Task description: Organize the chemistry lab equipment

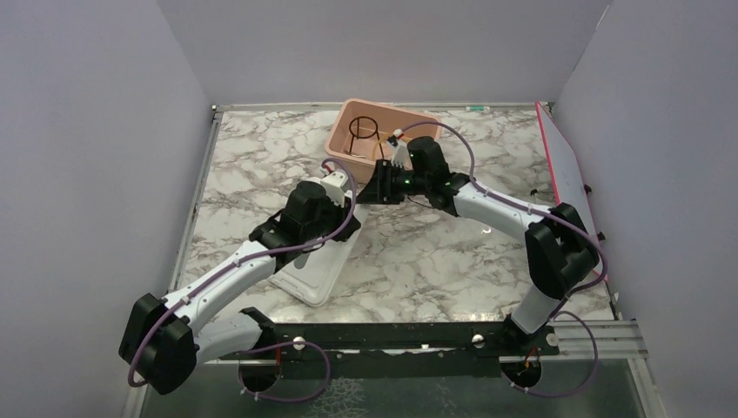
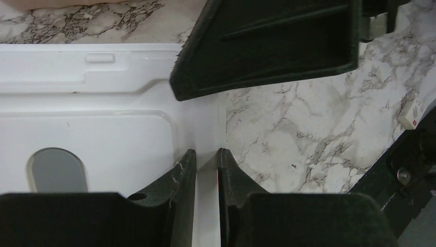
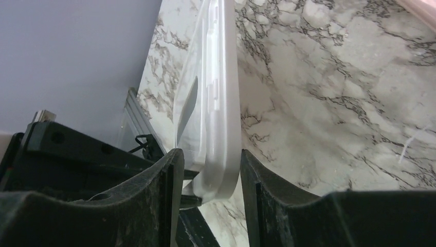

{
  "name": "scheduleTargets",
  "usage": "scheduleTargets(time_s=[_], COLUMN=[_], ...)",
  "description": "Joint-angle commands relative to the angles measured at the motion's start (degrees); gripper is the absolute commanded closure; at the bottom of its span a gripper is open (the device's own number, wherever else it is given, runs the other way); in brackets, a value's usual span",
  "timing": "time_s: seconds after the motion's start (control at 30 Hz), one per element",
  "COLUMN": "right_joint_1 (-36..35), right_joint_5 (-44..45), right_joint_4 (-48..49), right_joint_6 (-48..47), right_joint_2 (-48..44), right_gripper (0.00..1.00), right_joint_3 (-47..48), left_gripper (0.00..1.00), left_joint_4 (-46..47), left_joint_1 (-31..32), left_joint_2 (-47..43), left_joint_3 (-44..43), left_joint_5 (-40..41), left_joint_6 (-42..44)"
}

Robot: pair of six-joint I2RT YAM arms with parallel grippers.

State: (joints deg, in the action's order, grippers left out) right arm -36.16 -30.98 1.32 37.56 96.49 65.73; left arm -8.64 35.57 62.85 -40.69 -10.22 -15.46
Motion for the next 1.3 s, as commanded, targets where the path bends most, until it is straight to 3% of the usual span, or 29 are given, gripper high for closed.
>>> scheduleTargets(time_s=[0.0,0.2,0.37,0.47,0.53,0.7,0.8,1.07,1.27], right_joint_1=[-1.03,-1.16,-1.55,-1.54,-1.54,-1.27,-0.06,4.51,5.95], right_joint_5=[0.09,-4.86,-9.37,-4.82,-1.5,5.94,8.48,14.38,25.63], right_joint_4=[0.47,1.12,8.65,9.01,9.27,8.72,8.6,6.54,4.53], right_joint_6=[2.57,5.51,14.76,15.74,15.91,14.56,13.89,14.3,13.4], right_joint_2=[3.5,6.71,4.89,1.28,-1.78,-7.75,-10.97,-16.47,-20.74], right_gripper=[0.51,0.52,0.79,0.94,0.98,0.99,0.99,0.99,0.99], right_joint_3=[3.8,6.0,3.84,2.29,1.42,0.86,0.92,3.33,4.32], left_gripper=[0.95,0.95,0.93,0.84,0.73,0.47,0.37,0.3,0.26], left_joint_4=[3.48,3.39,3.29,2.24,1.77,1.23,0.44,-4.63,-10.99], left_joint_1=[0.96,1.42,1.43,1.43,1.42,1.43,1.43,1.43,1.42], left_joint_2=[-2.36,-3.72,-4.9,-6.22,-7.52,-10.93,-13.01,-17.62,-19.33], left_joint_3=[0.8,1.14,0.39,-1.03,-2.03,-5.29,-7.98,-14.68,-16.05], left_joint_5=[-2.19,-2.89,-1.63,0.07,1.38,4.19,6.52,18.94,26.68], left_joint_6=[0.07,0.61,0.46,-0.36,-1.06,-4.59,-6.57,-13.7,-20.76])
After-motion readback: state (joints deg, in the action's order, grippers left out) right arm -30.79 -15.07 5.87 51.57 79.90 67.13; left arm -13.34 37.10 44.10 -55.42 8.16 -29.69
